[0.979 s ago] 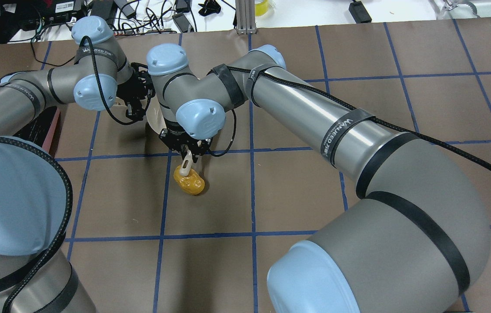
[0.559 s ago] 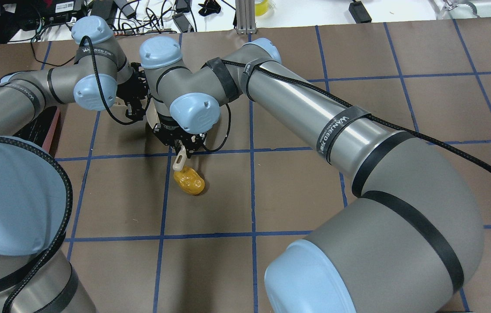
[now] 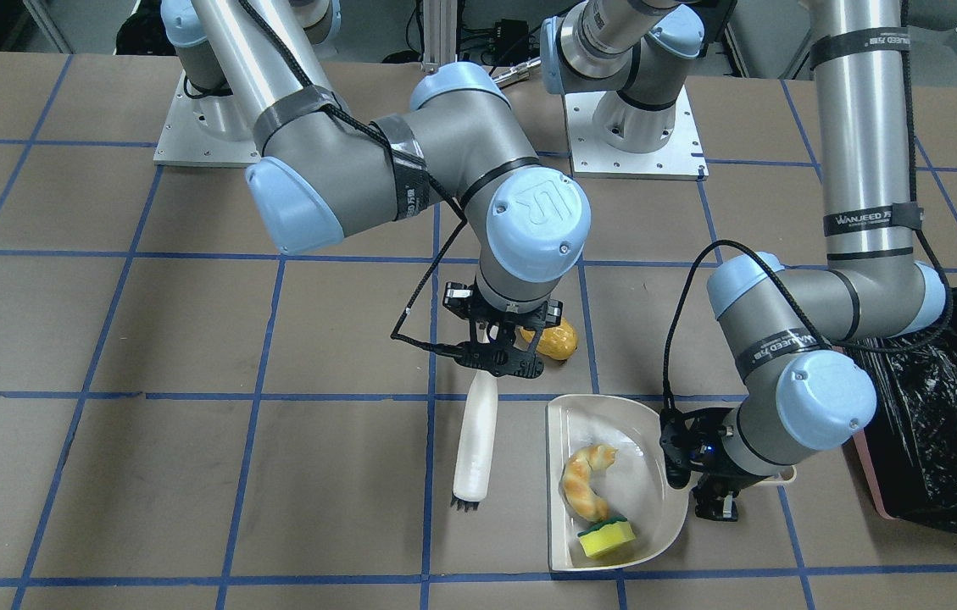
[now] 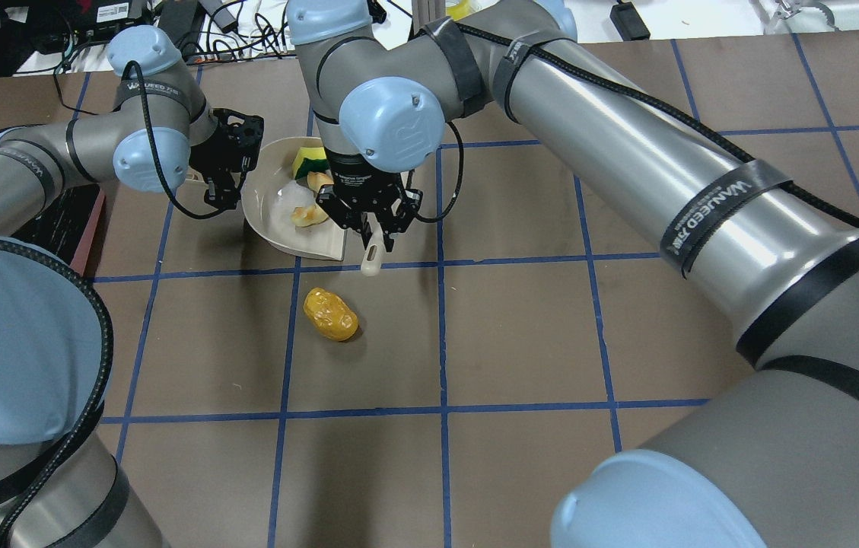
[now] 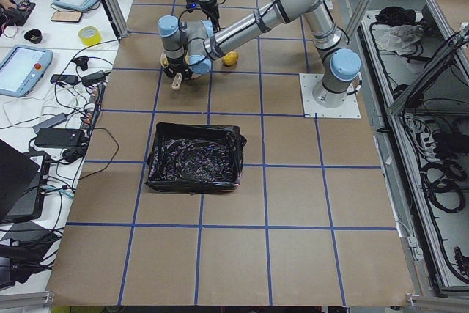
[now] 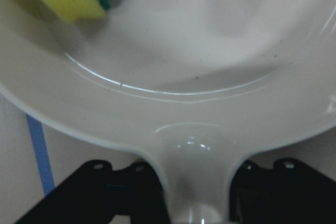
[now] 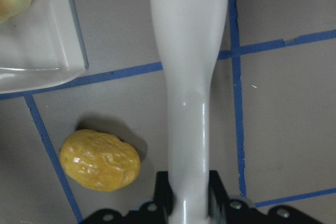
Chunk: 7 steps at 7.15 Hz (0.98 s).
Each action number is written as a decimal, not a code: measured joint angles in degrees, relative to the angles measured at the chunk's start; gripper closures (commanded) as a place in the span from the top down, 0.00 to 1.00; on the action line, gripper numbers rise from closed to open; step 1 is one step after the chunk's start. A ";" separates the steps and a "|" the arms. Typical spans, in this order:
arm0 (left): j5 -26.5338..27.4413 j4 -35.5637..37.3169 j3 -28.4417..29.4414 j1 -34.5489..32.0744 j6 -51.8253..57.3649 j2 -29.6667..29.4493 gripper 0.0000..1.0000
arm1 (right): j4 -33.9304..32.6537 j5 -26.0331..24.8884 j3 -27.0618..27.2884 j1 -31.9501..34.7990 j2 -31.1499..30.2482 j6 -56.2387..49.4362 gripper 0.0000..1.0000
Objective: Sweep and dump trash into bin
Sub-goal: 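Sweep the potato toy with the right gripper while the left pulls the dustpan nearer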
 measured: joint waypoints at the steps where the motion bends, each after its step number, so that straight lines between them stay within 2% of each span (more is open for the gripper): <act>1: -0.38 -0.04 -0.03 1.98 1.76 0.10 0.00 | -0.45 0.23 4.42 -0.18 -2.84 0.36 0.00; 3: -0.66 -0.05 -1.52 5.35 6.70 0.81 0.00 | -6.08 1.82 14.18 0.11 -8.03 4.04 0.00; 4: -0.69 0.00 -4.03 7.00 7.80 2.29 0.00 | -9.27 3.45 18.06 0.66 -9.38 6.42 0.00; 7: -0.21 0.61 -15.70 9.29 7.64 10.73 0.00 | -18.70 6.08 24.33 5.99 -9.78 14.32 0.00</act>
